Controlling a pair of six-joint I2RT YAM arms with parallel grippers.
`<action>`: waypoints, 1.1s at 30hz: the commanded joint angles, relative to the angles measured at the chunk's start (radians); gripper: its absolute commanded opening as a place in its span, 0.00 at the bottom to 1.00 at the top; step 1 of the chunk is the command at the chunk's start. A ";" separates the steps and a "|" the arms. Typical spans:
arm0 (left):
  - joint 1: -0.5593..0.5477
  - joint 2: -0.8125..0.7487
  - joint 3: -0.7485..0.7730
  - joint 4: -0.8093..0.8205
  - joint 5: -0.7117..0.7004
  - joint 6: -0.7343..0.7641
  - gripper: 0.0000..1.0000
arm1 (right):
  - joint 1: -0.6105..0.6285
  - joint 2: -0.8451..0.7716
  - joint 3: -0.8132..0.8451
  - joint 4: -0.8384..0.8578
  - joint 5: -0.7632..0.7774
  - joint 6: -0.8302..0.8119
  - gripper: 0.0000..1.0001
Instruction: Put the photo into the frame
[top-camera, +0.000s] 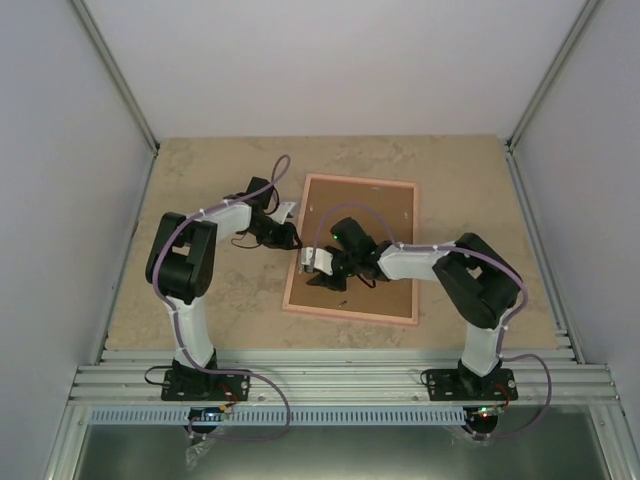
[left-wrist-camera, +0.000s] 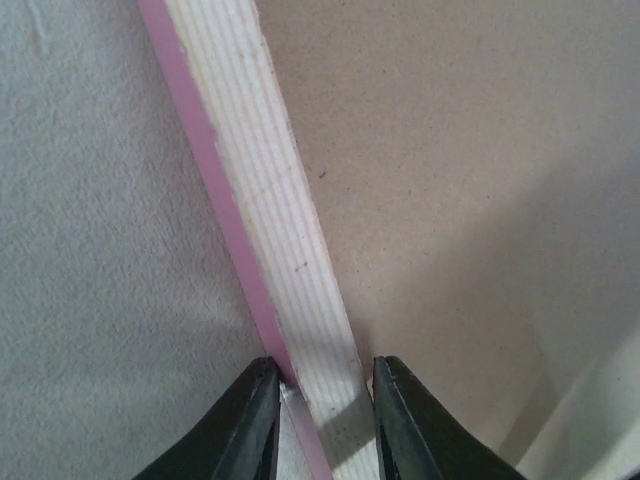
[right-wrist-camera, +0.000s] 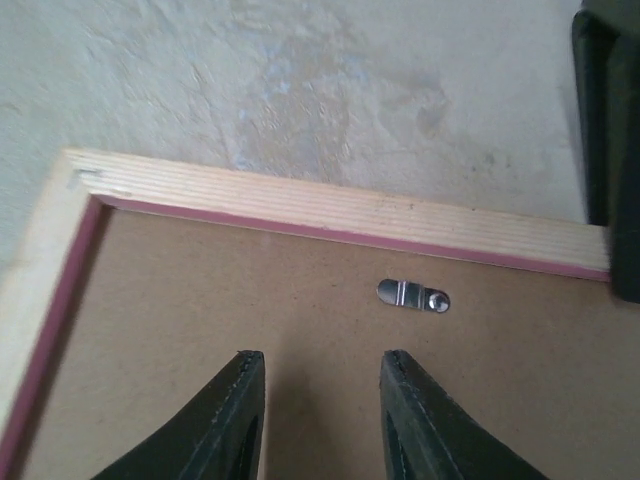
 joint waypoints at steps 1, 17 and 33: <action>0.003 0.048 -0.013 -0.035 0.005 -0.004 0.25 | 0.012 0.054 0.037 0.068 0.091 -0.059 0.33; 0.003 0.078 -0.027 -0.025 0.009 -0.004 0.10 | 0.031 0.178 0.082 0.105 0.195 -0.004 0.18; 0.003 0.090 -0.032 -0.019 0.004 -0.034 0.08 | 0.032 0.195 0.064 0.065 0.069 -0.049 0.23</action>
